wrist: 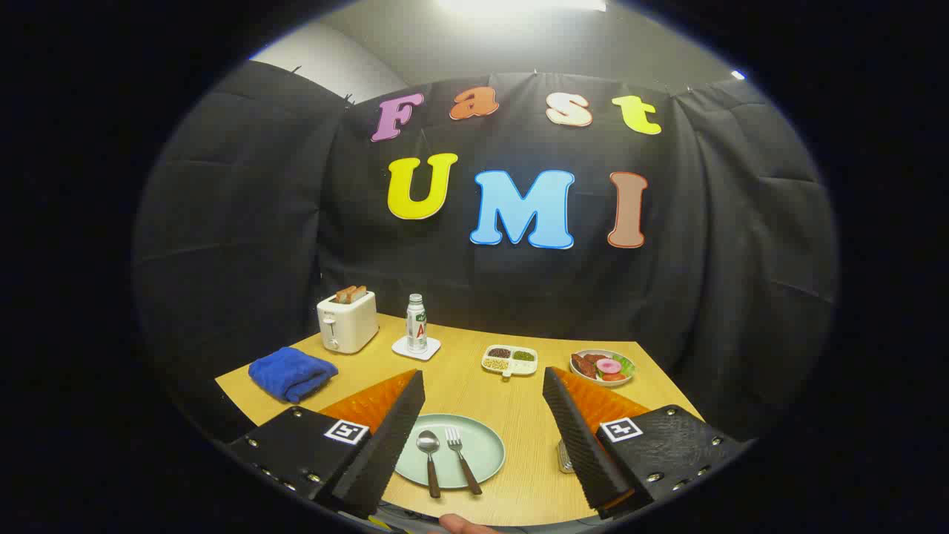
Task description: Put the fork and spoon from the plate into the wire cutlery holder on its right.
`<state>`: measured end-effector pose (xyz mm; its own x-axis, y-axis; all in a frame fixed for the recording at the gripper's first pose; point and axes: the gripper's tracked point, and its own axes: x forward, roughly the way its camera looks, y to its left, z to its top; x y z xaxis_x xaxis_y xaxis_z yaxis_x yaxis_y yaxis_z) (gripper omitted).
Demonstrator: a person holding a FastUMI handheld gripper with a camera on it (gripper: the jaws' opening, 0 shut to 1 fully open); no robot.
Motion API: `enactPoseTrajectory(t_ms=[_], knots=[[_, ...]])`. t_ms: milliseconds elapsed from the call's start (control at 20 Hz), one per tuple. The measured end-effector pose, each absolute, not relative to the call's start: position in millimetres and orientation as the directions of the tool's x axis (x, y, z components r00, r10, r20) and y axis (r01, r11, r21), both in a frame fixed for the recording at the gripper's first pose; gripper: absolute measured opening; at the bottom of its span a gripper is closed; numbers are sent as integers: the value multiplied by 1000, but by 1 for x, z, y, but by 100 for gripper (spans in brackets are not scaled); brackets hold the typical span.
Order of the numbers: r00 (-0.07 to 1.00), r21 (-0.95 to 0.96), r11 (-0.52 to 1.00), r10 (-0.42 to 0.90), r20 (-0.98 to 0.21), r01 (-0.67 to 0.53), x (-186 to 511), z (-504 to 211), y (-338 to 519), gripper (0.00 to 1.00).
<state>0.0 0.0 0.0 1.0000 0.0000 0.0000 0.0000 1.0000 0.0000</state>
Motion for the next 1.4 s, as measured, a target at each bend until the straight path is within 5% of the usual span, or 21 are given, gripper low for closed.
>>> enactPoseTrajectory(t_ms=[850,1400], knots=[[984,-31,999,38,-175,-44,25,-69,4,98],[867,-105,984,78,-492,-147,43,-177,0,97]])
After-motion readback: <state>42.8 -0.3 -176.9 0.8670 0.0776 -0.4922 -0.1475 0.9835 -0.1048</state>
